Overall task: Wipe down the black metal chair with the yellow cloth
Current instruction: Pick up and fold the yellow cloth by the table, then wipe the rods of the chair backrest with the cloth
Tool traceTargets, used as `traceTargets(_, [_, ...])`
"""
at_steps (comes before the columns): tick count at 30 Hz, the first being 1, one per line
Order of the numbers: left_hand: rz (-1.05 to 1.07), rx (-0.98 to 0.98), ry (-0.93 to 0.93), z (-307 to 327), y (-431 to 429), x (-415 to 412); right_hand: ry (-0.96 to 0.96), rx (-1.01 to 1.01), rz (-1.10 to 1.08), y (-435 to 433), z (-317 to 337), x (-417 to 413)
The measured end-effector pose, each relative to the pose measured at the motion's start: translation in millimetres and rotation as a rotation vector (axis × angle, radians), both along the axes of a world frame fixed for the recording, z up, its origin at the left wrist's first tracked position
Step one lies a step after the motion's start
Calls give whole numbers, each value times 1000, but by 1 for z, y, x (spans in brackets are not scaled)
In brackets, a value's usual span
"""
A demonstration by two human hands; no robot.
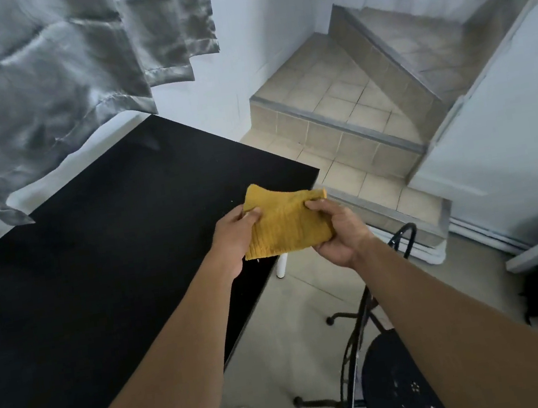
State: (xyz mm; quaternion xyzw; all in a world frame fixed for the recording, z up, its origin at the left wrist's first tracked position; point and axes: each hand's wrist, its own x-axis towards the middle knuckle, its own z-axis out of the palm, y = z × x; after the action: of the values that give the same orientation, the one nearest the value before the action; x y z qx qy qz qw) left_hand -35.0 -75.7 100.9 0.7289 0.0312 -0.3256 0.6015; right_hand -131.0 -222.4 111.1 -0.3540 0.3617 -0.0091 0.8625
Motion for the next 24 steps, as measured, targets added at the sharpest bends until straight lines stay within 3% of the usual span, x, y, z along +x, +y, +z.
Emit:
traceTargets(6, [-64,-19,-12,34,-49,-32,45,-166,-7,-46,28,-33])
traceTargets(16, [-247,-33,-284,49,-146,-128,37,-303,-210,-124,31,-141])
traceTargets(24, [-418,-40,-124,-4,-204,-228,198,-314,-352,-163,-25,-276])
